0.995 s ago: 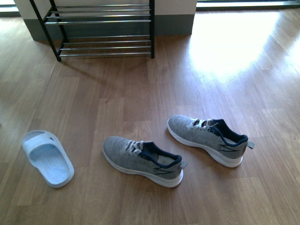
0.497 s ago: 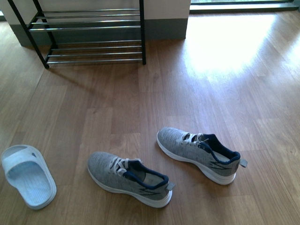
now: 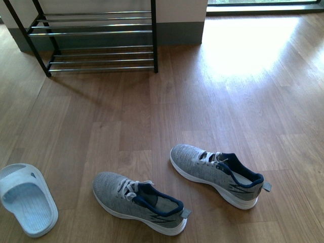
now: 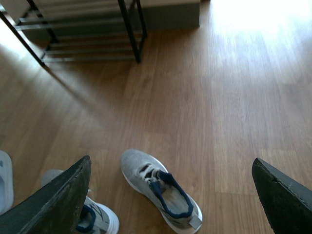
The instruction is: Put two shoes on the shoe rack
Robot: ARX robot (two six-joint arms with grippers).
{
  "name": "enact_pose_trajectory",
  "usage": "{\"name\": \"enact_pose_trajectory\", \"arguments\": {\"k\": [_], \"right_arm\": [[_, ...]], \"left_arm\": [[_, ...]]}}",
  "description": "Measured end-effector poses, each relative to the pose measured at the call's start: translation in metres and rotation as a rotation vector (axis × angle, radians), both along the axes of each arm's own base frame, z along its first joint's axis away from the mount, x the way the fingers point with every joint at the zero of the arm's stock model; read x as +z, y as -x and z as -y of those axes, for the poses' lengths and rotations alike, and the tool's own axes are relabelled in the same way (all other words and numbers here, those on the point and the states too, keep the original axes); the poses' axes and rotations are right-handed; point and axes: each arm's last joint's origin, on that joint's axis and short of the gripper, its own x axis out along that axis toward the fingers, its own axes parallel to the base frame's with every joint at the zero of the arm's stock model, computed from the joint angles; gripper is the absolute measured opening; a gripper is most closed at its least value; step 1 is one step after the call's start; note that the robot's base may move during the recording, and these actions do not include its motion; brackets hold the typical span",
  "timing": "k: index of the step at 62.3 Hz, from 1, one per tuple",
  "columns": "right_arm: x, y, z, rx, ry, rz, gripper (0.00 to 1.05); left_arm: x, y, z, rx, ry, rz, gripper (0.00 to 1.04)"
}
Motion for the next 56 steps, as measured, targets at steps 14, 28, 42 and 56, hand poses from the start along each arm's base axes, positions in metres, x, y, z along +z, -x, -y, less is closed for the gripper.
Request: {"name": "enact_pose_trajectory", "arguments": {"k": [14, 28, 42, 56], "right_arm": [[-0.122, -0.104, -0.019, 0.123, 0.241, -0.379, 0.96], [-0.245, -0.151, -0.012, 0.234, 0.465, -0.588, 0.96], [-0.281, -0.173, -0.002, 0.231, 0.501, -0.62, 0.96], [-0.298, -0.183, -0.006, 0.266, 0.478, -0.633, 0.96]], "left_arm": [[0.0, 0.0, 0.0, 0.0, 0.0, 0.0, 0.95], [0.0, 0.0, 0.0, 0.0, 0.0, 0.0, 0.95], [0.0, 0.0, 0.0, 0.0, 0.0, 0.0, 0.95], [0.0, 0.0, 0.0, 0.0, 0.0, 0.0, 0.95]]}}
